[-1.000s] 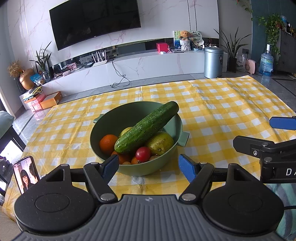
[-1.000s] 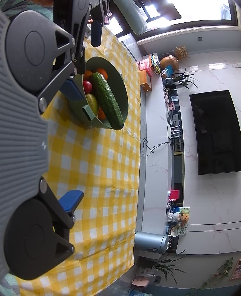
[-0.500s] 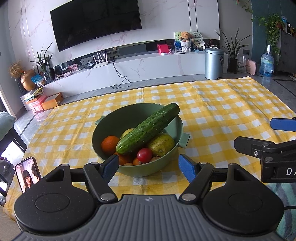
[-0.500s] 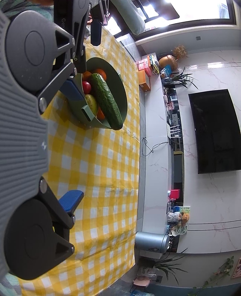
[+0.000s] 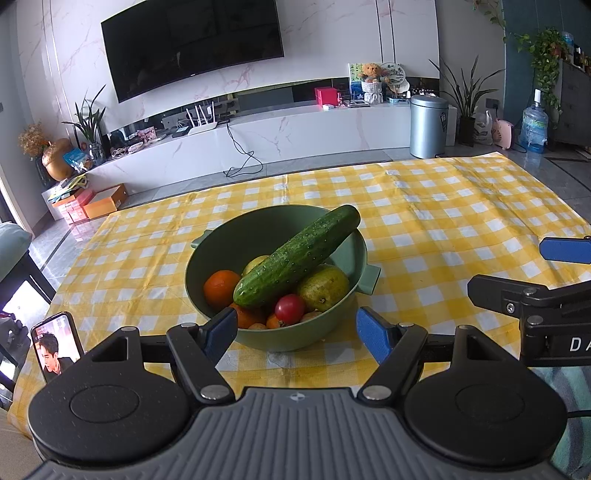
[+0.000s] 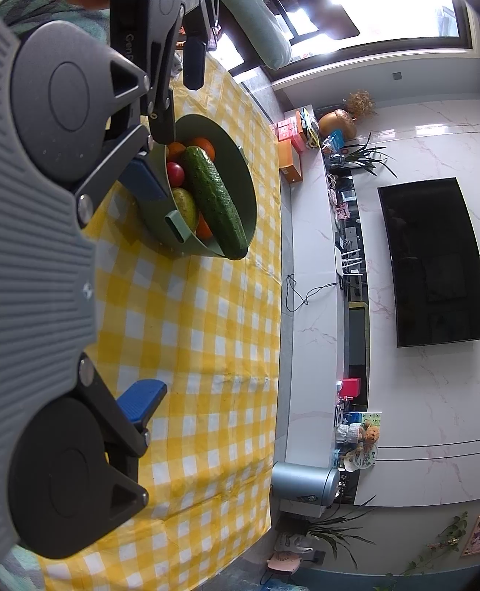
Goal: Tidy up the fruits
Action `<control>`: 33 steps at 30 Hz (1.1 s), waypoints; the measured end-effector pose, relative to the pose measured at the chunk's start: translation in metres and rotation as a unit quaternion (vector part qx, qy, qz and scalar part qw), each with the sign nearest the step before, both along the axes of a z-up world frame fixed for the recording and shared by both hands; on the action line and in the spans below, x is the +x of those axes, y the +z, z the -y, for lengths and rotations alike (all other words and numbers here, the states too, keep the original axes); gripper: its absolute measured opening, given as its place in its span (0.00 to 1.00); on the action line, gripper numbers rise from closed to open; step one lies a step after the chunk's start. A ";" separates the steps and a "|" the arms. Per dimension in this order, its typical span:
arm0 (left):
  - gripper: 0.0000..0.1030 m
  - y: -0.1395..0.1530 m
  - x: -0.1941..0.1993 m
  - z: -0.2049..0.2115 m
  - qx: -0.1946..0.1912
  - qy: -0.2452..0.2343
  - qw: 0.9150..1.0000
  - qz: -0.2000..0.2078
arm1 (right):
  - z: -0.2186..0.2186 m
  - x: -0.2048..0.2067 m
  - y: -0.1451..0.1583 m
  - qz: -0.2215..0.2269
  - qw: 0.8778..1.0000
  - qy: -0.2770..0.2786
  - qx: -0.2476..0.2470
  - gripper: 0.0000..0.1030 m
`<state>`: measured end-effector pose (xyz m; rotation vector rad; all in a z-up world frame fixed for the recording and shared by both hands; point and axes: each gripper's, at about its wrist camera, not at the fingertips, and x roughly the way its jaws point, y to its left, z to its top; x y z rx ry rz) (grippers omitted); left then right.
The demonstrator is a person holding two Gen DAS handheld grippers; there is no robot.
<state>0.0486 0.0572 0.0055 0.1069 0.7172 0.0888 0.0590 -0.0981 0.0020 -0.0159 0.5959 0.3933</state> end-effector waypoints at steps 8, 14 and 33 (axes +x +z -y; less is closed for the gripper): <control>0.84 0.001 0.000 -0.001 0.000 0.000 1.000 0.000 | 0.000 0.002 -0.001 -0.004 1.000 0.000 -0.001 0.96; 0.84 0.001 -0.001 -0.003 0.000 0.002 1.000 -0.001 | 0.000 0.002 -0.001 -0.004 1.000 0.000 -0.001 0.96; 0.83 0.001 -0.005 -0.007 0.002 0.005 1.000 0.001 | 0.000 0.002 -0.001 -0.004 1.000 0.000 0.000 0.96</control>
